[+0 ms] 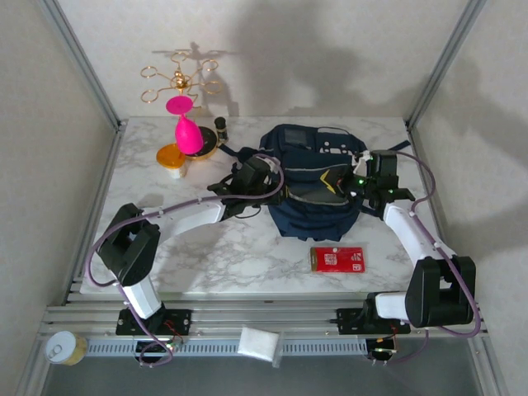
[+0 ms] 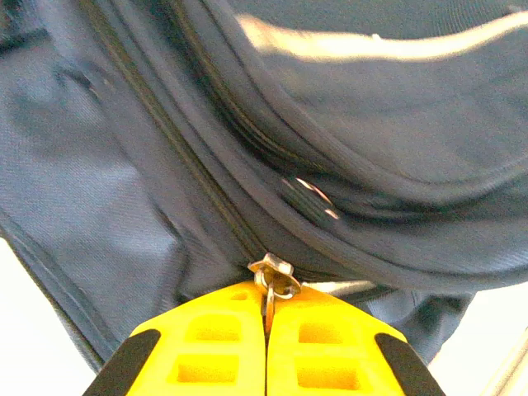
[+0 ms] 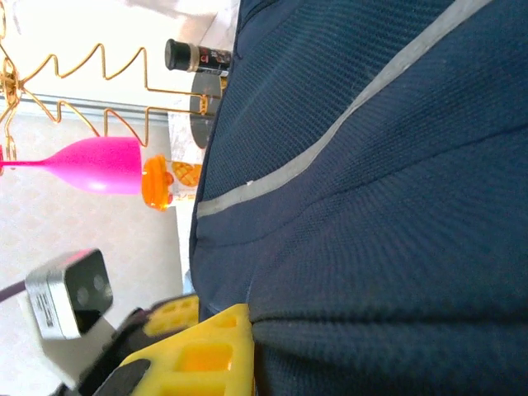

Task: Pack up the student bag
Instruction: Unzip the student bag at the center of the table.

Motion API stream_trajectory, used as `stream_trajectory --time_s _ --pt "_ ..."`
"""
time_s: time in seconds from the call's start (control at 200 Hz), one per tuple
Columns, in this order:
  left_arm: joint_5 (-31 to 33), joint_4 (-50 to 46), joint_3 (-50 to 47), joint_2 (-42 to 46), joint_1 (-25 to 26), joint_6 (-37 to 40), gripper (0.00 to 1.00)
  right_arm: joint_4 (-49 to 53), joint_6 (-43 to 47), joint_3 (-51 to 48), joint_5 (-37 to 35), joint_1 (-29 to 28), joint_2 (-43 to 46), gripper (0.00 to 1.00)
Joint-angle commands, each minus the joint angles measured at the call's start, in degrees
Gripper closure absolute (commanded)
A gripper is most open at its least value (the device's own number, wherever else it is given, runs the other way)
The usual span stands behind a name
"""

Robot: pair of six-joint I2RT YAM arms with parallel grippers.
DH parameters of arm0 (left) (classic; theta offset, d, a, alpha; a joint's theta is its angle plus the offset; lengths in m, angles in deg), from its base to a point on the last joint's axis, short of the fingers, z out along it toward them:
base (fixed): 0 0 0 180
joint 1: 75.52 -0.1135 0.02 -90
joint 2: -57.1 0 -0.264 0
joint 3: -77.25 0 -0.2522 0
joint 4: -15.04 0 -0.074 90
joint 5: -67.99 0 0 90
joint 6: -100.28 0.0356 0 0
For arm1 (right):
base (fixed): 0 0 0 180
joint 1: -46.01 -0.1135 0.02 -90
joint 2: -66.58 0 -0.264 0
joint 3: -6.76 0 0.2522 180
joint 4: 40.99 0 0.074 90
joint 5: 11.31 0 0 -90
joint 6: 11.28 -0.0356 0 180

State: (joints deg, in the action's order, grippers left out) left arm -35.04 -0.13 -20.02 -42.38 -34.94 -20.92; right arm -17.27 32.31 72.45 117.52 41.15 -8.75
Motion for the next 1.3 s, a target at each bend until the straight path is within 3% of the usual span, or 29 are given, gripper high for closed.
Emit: stream_trajectory --time_s 0.0,0.075,0.185,0.335,0.581,0.706,0.866,1.011,1.237,1.297 --pt "7.74 -1.55 -4.28 2.97 -6.74 0.86 1.0 2.94 3.52 2.92 -1.54 5.04 1.52 1.0" --pt "6.44 -1.05 -6.81 5.51 -6.74 2.5 1.0 1.39 2.08 3.22 -0.54 5.97 1.14 1.0" --pt "11.92 -2.89 -9.42 8.15 -7.44 4.74 1.0 1.95 2.67 6.16 -1.35 6.11 0.01 1.0" --pt "13.14 -2.85 -5.88 4.61 -11.45 4.31 1.0 6.61 7.09 8.73 0.28 6.18 -1.36 1.0" --pt "13.44 -1.11 1.02 -4.14 -13.58 1.86 1.0 11.48 12.44 8.91 -0.77 6.11 -1.88 1.0" --pt "12.38 1.26 -0.15 -3.45 -14.05 -0.35 1.0 11.44 12.68 9.25 -1.65 6.25 -3.07 1.0" --pt "13.27 -0.37 -2.7 -1.6 -14.48 2.27 1.0 7.12 9.09 9.59 0.85 6.27 -3.51 1.0" --pt "19.48 -0.09 -4.15 -2.29 -15.58 2.98 1.0 9.88 11.58 11.27 -1.72 5.87 -3.49 1.0" --pt "12.99 1.36 -0.84 -6.12 -16.39 1.29 1.0 11.55 14.3 10.78 -1.22 3.89 -5.28 1.0" --pt "9.98 2.29 -1.88 -4.88 -16.33 0.81 0.84 11.46 14.46 10.62 -1.14 3.59 -5.94 1.0"
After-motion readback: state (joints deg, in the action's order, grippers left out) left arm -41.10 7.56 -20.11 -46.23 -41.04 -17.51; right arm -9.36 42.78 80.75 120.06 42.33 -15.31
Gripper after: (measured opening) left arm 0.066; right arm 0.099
